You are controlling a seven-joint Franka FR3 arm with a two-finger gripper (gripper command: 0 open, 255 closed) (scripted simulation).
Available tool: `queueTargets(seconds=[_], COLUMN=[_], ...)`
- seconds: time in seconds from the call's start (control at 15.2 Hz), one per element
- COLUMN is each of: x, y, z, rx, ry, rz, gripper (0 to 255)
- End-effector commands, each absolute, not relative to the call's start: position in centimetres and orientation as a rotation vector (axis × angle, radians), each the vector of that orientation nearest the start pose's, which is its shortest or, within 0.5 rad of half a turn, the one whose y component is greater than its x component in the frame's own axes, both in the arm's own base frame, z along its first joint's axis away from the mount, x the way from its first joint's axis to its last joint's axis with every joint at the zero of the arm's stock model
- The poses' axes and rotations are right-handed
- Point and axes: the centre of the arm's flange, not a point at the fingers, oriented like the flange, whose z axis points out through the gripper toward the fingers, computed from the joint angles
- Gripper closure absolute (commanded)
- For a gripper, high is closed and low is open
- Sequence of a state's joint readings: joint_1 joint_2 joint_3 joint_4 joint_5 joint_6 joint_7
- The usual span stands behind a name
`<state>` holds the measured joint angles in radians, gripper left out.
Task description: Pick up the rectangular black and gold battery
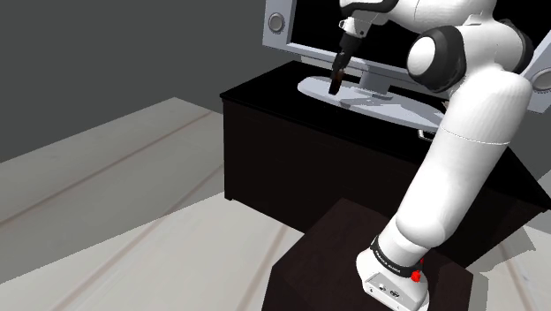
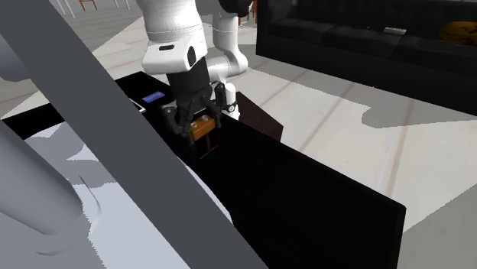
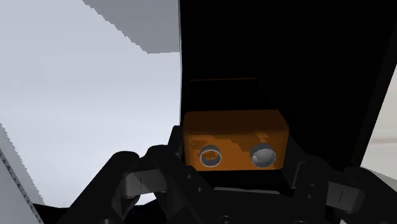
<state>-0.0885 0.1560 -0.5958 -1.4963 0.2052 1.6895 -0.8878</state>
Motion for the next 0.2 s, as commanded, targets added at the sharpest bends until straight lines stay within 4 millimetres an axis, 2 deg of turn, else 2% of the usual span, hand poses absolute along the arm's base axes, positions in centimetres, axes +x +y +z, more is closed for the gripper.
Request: queueTargets(seconds=[0.0,0.13], x=[49.74,49.74], y=[-34.72,-34.72], z=[60.55,60.62], rx=[-3.083,-3.083], ry=[-0.3,-0.3], rz=[-0.198,-0.198], gripper=[255,255])
